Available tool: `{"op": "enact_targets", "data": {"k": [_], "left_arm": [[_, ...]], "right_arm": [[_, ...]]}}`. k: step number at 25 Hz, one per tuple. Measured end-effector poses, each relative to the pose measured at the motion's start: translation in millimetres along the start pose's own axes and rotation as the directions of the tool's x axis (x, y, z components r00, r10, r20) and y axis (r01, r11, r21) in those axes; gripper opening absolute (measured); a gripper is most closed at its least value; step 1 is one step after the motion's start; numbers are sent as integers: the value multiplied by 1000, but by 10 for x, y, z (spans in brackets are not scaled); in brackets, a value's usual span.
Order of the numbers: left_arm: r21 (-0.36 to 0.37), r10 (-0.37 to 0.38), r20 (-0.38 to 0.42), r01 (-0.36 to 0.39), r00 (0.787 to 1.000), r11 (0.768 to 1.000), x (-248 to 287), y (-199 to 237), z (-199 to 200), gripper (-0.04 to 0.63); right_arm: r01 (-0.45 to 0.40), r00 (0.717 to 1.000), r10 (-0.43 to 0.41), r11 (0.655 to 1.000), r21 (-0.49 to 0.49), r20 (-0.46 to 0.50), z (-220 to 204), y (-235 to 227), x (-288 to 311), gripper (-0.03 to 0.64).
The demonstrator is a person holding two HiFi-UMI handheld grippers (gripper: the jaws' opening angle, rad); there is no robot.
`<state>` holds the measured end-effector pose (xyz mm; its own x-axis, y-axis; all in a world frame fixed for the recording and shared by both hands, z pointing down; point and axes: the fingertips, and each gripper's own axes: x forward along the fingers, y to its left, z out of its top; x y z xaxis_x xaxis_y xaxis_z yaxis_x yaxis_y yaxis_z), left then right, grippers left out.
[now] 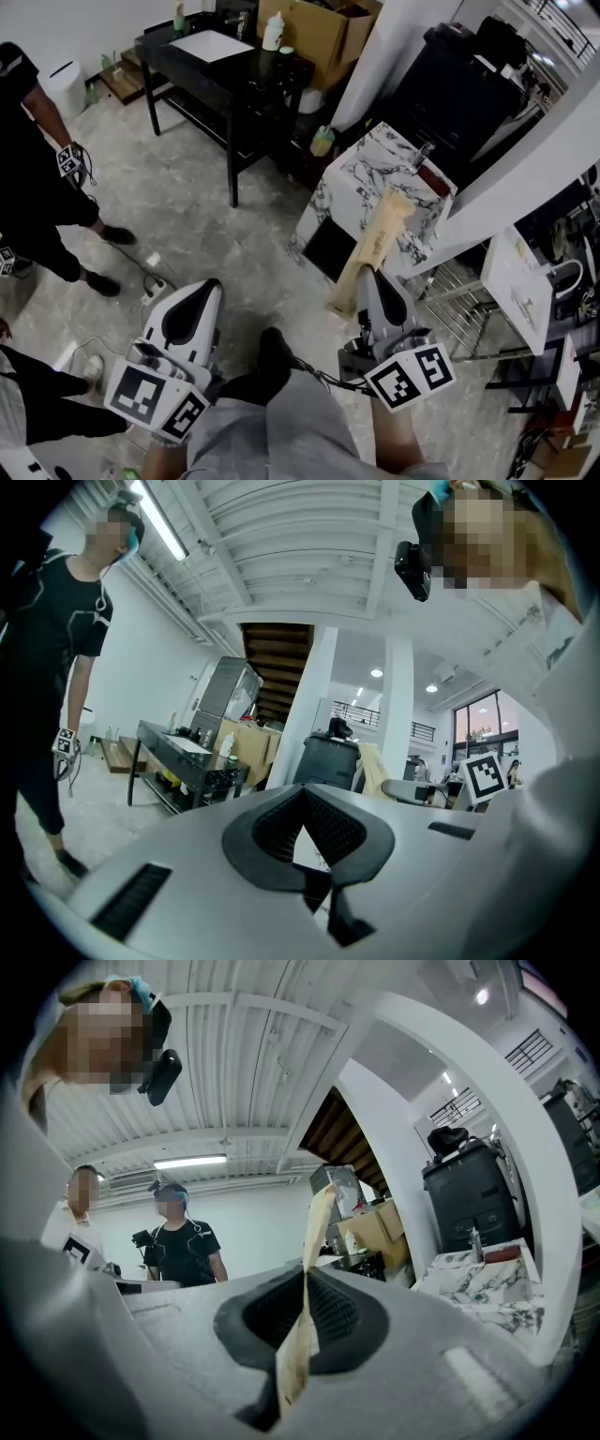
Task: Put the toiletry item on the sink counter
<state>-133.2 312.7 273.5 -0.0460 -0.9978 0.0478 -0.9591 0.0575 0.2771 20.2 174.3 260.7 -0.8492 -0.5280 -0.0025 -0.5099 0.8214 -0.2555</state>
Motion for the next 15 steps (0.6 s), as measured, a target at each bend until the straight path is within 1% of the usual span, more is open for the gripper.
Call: {"op": "enact_targets", "data": {"k": [6, 10, 15], "left_arm": [[0, 11, 7, -11, 1000, 1000, 89, 69, -29, 5], [6, -8, -10, 8, 1000, 1000, 347, 145, 21, 5], [13, -40, -31, 41, 999, 999, 774, 130, 24, 5]], "right_arm": [[-6, 1000, 6, 1000, 3, -1, -44, -80, 115, 3], [8, 1000, -8, 1000, 16, 0, -22, -204, 328, 3], [28, 1000, -28, 999, 32, -1, 9, -489, 548, 3]]}}
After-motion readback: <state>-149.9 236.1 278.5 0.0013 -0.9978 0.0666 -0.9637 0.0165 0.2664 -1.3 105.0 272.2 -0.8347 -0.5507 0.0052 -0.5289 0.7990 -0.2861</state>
